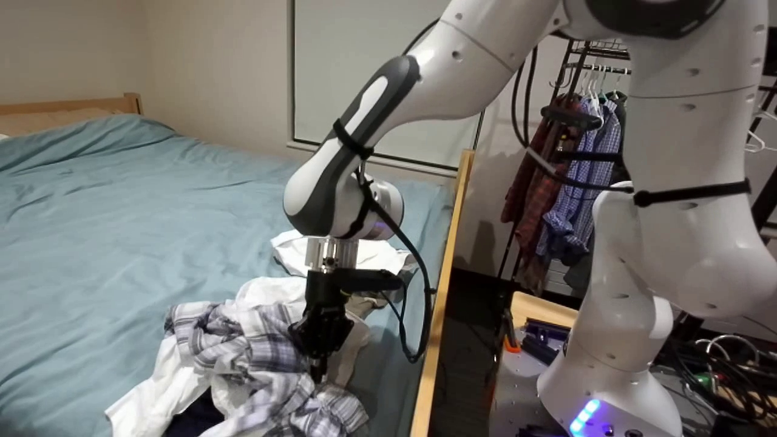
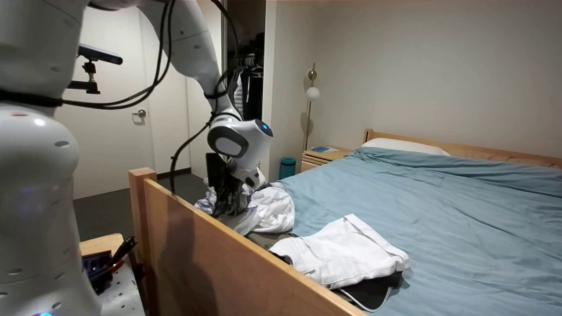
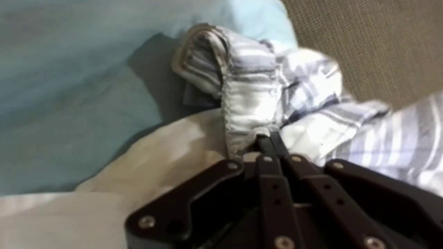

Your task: Move one white object from the right heap to the left, then get the blue-white object and fold it on top of the left heap

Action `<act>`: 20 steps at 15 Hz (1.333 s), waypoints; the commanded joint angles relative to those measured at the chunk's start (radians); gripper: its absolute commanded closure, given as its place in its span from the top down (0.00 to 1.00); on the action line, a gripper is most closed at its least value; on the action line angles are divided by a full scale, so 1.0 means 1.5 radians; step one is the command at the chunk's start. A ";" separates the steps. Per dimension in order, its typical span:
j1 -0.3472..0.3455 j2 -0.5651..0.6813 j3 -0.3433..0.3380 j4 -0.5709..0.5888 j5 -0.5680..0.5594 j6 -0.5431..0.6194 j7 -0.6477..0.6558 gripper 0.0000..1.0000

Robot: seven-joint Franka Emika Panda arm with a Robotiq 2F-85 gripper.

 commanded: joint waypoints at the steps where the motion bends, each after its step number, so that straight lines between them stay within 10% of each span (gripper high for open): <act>1: -0.102 0.108 0.008 0.066 -0.060 -0.029 0.069 0.00; 3: -0.138 0.128 0.004 0.084 -0.073 -0.048 0.118 0.00; 5: -0.161 0.118 0.006 0.086 -0.057 -0.049 0.165 0.28; 10: -0.145 0.042 0.015 0.048 -0.063 0.096 0.174 0.46; 17: -0.086 -0.177 -0.013 -0.148 -0.364 0.291 0.412 0.92; 20: 0.016 -0.220 -0.142 -0.201 -0.541 0.374 0.519 1.00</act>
